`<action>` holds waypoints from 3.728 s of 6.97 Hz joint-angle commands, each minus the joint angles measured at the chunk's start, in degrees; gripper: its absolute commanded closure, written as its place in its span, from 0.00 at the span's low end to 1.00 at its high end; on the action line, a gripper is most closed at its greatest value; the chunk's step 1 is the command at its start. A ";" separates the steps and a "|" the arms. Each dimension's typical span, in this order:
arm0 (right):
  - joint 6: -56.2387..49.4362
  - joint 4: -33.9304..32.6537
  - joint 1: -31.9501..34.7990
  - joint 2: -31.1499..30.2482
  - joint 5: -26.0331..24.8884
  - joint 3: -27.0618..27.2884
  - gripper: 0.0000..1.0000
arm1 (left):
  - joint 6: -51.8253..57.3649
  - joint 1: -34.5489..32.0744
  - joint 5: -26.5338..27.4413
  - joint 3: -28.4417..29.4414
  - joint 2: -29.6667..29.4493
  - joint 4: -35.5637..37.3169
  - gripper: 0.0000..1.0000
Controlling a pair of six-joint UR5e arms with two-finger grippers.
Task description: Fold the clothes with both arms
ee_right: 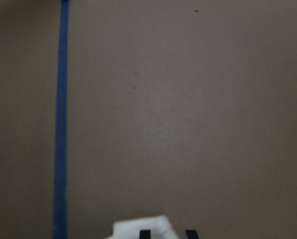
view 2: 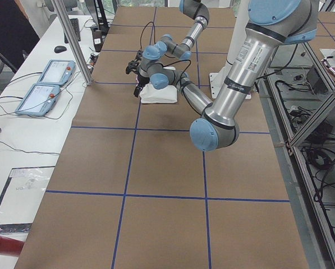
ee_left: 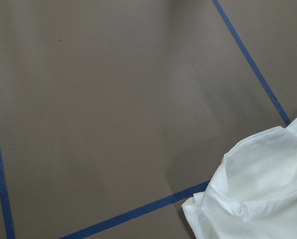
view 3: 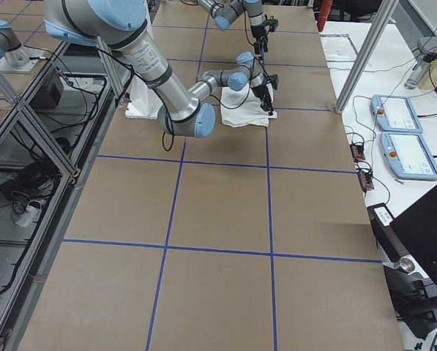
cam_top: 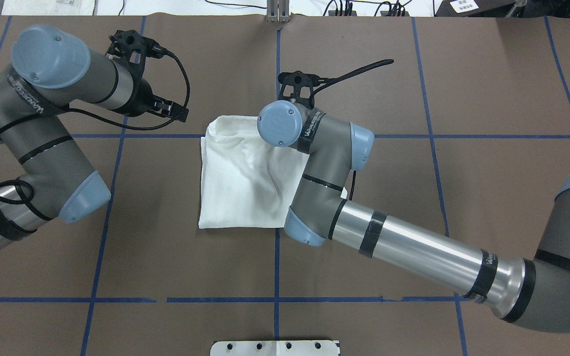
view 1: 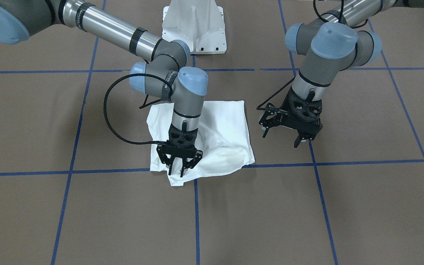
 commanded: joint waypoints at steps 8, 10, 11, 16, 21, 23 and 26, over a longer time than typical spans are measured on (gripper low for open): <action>-71.42 -18.27 45.61 -36.03 50.93 28.98 0.00 | 40.72 -31.87 -20.40 -16.52 27.01 21.15 0.00; -88.17 -18.47 54.78 -47.37 53.77 28.90 0.00 | 40.99 -37.86 -21.83 -13.81 32.86 23.16 0.00; -88.75 -18.12 56.73 -51.60 53.60 28.46 0.00 | 42.04 -37.97 -21.74 -12.75 34.01 25.44 0.00; -88.94 -16.09 60.08 -57.80 53.42 29.68 0.00 | 49.79 -42.45 -26.75 -9.84 37.28 26.43 0.00; -88.06 -16.18 60.26 -58.06 53.16 31.45 0.00 | 49.78 -42.37 -25.43 -9.49 37.97 25.99 0.00; -88.06 -16.18 60.26 -58.06 53.16 31.45 0.00 | 49.78 -42.37 -25.43 -9.49 38.06 25.99 0.00; -88.06 -16.18 60.26 -58.06 53.16 31.27 0.00 | 49.79 -42.46 -25.34 -9.49 38.23 26.08 0.00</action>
